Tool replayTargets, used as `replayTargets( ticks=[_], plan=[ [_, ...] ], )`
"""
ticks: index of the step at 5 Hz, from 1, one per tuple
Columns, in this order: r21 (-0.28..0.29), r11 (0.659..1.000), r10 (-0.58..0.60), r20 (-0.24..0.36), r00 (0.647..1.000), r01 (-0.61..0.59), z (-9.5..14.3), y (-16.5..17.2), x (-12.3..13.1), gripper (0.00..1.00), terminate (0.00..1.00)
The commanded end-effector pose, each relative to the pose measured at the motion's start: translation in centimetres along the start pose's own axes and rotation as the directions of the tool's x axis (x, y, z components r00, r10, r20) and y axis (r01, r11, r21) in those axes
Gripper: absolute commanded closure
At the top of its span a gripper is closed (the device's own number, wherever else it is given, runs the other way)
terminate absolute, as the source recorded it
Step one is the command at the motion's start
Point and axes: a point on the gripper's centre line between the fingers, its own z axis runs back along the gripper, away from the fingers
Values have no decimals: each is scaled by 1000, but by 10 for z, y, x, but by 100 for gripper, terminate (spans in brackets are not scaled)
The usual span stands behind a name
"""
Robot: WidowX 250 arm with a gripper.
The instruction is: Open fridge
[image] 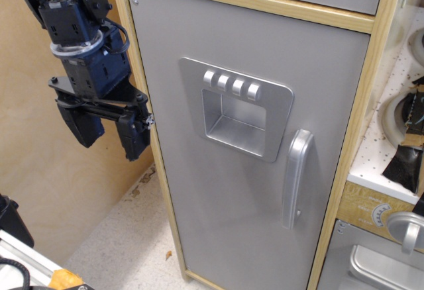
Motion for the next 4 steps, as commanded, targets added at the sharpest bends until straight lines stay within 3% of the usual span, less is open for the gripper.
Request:
replayTargets(
  ticks=[1,2,4],
  plan=[
    [0,1000,0,0,1000,0,0,0,0,0,0],
    [-9,999,-46,-13,999,46,1,-28,11,0,0],
    [-17,997,-76,53,996,77,-16,-105,29,0,0]
  ],
)
